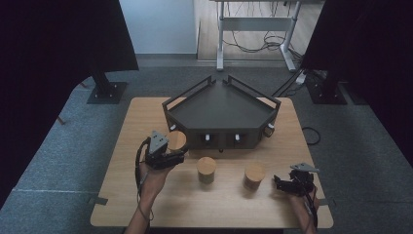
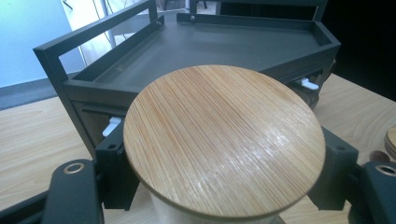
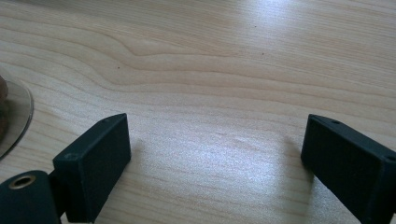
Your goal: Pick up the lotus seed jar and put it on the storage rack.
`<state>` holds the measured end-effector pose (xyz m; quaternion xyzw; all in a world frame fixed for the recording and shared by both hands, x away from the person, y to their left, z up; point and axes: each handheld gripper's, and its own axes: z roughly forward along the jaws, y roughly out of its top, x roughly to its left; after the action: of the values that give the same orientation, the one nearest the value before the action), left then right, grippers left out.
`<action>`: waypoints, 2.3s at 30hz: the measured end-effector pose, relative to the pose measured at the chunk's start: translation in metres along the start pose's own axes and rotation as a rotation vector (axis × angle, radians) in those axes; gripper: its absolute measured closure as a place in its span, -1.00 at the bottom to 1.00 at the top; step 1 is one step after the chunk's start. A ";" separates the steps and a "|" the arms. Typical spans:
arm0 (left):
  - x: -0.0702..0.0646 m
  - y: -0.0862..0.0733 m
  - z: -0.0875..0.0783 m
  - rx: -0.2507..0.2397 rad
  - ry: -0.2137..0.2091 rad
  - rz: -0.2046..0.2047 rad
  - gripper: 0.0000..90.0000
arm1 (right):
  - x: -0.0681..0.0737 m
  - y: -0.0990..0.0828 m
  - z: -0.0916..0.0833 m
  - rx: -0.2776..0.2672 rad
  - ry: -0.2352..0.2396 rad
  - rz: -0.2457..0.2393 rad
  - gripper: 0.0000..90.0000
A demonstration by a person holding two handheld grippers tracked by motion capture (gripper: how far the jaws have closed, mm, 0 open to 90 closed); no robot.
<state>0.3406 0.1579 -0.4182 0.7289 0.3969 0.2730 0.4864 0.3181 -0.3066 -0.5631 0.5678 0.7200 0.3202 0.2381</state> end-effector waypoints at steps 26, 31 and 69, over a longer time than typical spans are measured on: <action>0.008 0.017 0.008 0.004 0.007 0.015 -0.42 | 0.000 0.000 0.000 0.000 0.001 -0.001 -0.83; 0.009 0.021 0.011 0.005 0.010 0.023 -0.42 | 0.000 0.000 0.000 0.000 0.001 -0.001 -0.83; 0.023 0.040 0.035 0.008 0.035 -0.009 -0.42 | 0.000 0.000 0.000 0.000 0.002 0.002 -0.83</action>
<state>0.3926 0.1516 -0.3943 0.7243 0.4098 0.2817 0.4776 0.3181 -0.3065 -0.5631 0.5684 0.7196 0.3209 0.2372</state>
